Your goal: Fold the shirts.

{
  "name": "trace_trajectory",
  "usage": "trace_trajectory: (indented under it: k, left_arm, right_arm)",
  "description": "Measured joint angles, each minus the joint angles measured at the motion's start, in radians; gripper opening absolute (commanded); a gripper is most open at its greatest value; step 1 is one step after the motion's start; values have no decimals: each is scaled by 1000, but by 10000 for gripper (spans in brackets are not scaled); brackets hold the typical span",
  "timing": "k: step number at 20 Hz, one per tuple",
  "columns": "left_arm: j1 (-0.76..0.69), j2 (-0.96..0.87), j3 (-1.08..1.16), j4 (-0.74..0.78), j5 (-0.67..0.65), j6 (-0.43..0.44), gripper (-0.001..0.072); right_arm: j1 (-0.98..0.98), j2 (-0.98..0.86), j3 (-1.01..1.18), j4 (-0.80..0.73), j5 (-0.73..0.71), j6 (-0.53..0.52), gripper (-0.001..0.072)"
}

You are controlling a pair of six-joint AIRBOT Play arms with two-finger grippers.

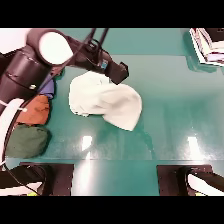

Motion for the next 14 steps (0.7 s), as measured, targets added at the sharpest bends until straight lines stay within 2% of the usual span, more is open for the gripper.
trace_trajectory:
  k: [2, 5, 10, 14]
  left_arm:
    - [49, -13, -4, 62, -8, 1, 615]
    - [211, -22, -35, 112, -32, -36, 614]
    - [480, -54, -224, 44, 8, -79, 614]
    - [568, -154, -326, -10, 51, -80, 614]
  right_arm:
    - [-2, 1, -2, 0, 16, 0, 19]
    - [-3, 4, -27, 0, 28, 0, 19]
    - [-3, 5, -112, 0, 21, 1, 19]
    - [-3, 5, -204, 0, -18, 1, 19]
